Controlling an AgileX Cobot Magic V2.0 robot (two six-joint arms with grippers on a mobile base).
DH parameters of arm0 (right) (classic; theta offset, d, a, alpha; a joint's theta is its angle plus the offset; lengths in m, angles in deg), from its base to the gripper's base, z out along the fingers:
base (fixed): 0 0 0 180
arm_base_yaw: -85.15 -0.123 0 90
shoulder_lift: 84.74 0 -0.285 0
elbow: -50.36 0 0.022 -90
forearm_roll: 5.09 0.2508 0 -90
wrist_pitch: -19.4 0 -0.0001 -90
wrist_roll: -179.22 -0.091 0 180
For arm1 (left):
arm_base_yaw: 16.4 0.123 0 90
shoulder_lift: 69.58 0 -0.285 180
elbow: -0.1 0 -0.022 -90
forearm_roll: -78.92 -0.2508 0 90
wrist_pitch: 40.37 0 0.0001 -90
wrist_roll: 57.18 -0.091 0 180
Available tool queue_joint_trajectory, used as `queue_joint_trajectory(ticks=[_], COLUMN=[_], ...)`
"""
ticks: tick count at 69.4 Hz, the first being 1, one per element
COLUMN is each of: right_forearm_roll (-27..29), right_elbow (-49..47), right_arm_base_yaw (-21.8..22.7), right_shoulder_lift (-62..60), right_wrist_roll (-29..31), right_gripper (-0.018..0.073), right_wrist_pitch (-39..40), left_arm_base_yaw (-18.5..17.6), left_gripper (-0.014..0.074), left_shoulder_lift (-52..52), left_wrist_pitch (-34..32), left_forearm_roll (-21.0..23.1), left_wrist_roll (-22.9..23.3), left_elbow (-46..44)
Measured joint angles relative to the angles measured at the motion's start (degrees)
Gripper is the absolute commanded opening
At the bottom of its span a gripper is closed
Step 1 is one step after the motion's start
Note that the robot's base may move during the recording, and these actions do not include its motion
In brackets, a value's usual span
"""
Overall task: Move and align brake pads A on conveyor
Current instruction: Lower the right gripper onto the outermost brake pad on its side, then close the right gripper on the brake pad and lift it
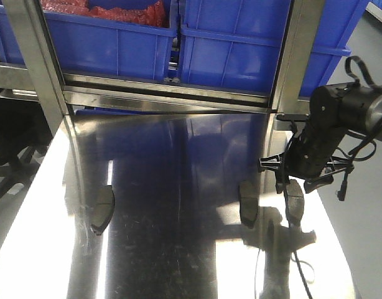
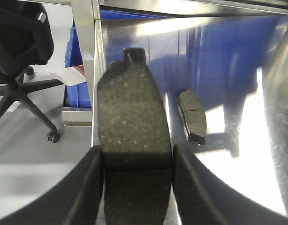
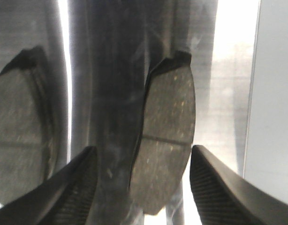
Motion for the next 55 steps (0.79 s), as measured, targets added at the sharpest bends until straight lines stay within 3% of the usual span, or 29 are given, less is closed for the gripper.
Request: queue_joint_trajectory(ticks=[39, 55], right_forearm_roll=[-0.7, 1.6], right_elbow=[-1.0, -1.0], right_arm_base_yaw=[2.2, 2.3], right_shoulder_lift=[3.0, 3.0], right_wrist_roll=[-1.4, -1.4], right_gripper=[0.0444, 0.0444], right_wrist_pitch=[-0.5, -0.4], left_arm_base_yaw=[0.0, 0.0], left_gripper=[-0.0008, -0.0008], left_shoulder_lift=[0.0, 0.0], left_wrist_pitch=[0.0, 0.0], left_forearm_roll=[0.0, 0.0], left_wrist_roll=[0.0, 0.0], left_elbow=[0.0, 0.0])
